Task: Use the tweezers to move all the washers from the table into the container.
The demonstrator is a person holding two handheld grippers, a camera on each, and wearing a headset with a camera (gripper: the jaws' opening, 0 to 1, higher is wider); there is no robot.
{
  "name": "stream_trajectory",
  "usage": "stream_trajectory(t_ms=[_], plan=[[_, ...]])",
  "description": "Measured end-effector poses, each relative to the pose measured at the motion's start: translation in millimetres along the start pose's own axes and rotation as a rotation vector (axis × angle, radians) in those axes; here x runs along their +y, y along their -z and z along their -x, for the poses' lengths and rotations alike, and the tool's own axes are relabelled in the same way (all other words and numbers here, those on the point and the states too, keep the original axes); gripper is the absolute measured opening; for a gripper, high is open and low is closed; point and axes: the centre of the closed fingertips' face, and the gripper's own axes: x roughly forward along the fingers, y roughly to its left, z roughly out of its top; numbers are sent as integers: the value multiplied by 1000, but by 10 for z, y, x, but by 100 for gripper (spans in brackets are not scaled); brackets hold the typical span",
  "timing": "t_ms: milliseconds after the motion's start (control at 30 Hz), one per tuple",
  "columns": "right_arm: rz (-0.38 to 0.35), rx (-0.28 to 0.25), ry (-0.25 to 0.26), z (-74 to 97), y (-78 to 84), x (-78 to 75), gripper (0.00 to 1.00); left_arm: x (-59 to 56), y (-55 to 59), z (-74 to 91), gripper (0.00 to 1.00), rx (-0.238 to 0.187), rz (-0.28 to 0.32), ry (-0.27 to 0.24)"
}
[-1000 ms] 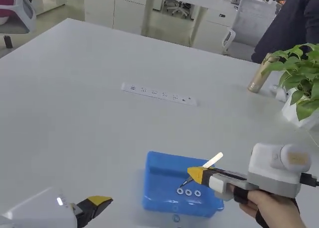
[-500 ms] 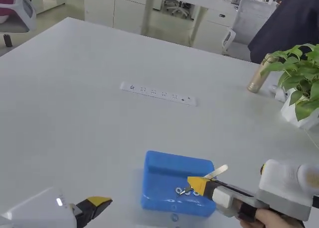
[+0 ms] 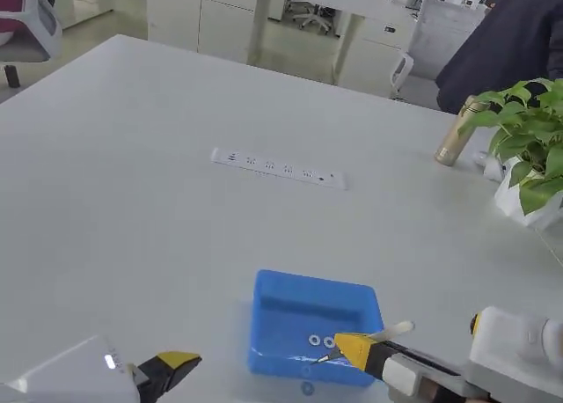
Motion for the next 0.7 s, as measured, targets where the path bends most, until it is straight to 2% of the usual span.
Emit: stream_trajectory(t_ms=[200,500,700], plan=[[13,41,11,17,138,-20,3,-9,1,-3,78,4,-4,5],[52,118,57,-27,363,-115,4,-11,17,5,78,10,-6,4],[110,163,68,-34,470,-132,4,3,29,8,78,12,-4,0]])
